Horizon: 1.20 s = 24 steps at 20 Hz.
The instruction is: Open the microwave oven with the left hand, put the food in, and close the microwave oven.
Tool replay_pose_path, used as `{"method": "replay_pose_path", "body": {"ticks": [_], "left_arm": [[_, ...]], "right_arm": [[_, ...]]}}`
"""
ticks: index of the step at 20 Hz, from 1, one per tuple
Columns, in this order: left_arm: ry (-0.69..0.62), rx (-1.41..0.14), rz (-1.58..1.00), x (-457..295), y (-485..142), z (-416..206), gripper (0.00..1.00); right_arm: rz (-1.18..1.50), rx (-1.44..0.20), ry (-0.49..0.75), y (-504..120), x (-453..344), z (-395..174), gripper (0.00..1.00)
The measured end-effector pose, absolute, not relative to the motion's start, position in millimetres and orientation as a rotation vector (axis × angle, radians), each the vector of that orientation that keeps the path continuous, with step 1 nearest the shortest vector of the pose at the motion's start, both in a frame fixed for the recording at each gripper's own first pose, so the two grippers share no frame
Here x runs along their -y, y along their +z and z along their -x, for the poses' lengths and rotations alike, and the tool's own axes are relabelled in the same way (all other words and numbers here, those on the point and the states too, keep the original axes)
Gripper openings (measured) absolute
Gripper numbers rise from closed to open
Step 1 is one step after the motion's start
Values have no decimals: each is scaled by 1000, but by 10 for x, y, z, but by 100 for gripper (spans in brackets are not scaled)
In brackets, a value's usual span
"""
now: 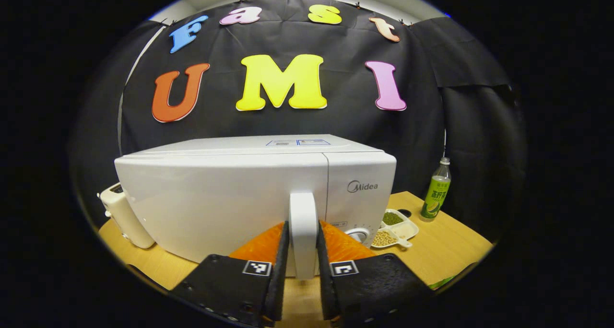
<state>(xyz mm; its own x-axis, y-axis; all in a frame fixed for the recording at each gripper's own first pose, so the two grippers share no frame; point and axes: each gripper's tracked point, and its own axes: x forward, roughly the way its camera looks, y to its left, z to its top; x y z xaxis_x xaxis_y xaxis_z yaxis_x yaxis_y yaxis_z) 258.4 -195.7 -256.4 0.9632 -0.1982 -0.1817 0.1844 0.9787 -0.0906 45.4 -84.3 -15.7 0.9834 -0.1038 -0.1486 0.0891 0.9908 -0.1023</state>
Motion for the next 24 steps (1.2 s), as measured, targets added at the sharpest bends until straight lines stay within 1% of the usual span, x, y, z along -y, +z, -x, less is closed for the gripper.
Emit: {"method": "replay_pose_path", "body": {"ticks": [1, 2, 3, 4, 5, 6, 7, 8, 9, 10, 12, 13, 17, 18, 19, 20, 21, 23, 24], "left_arm": [[-194, -196, 76, 1974, -2578, -2612, 24], [-197, -194, 78, 1975, -2574, -2604, 21], [-197, -196, 80, 1971, -2571, -2617, 17], [-198, -197, 82, 1968, -2561, -2600, 12], [-201, -198, 86, 1966, -2573, -2609, 11], [-210, -203, 88, 1965, -2569, -2606, 6], [-218, -209, 92, 1979, -2568, -2598, 6], [-224, -214, 87, 1963, -2566, -2569, 2], [-225, -231, 96, 1940, -2583, -2494, 2], [-232, -222, 96, 1930, -2602, -2400, 2], [-251, -192, 71, 1840, -2568, -2155, 2], [-267, -194, 74, 1809, -2572, -2046, 2], [-295, -225, 53, 1603, -2599, -1632, 2], [-292, -227, 52, 1546, -2607, -1555, 4], [-287, -236, 53, 1491, -2622, -1478, 5], [-283, -239, 53, 1432, -2624, -1401, 5], [-279, -247, 56, 1374, -2629, -1327, 8], [-269, -247, 32, 1298, -2629, -1217, 14], [-250, -237, 17, 1212, -2612, -1174, 17]], "right_arm": [[102, -152, -89, -143, 832, -452, 99], [108, -153, -84, -135, 816, -452, 92], [111, -153, -75, -122, 794, -448, 99], [117, -154, -64, -118, 770, -447, 99], [124, -153, -53, -108, 747, -445, 99], [128, -151, -45, -103, 703, -478, 94], [128, -143, -38, -80, 687, -478, 96], [126, -138, -33, -63, 677, -468, 97], [126, -137, -27, -65, 671, -466, 100], [122, -131, -23, -65, 651, -466, 96], [109, -126, -6, -68, 596, -461, 97], [107, -122, 1, -66, 563, -468, 100], [78, -122, 45, -107, 380, -447, 100], [74, -126, 56, -148, 333, -432, 96], [70, -129, 66, -159, 288, -410, 100], [67, -132, 76, -177, 238, -379, 100], [66, -130, 84, -171, 199, -336, 97], [73, -123, 96, -159, 139, -261, 97], [76, -121, 99, -157, 115, -218, 100]]}}
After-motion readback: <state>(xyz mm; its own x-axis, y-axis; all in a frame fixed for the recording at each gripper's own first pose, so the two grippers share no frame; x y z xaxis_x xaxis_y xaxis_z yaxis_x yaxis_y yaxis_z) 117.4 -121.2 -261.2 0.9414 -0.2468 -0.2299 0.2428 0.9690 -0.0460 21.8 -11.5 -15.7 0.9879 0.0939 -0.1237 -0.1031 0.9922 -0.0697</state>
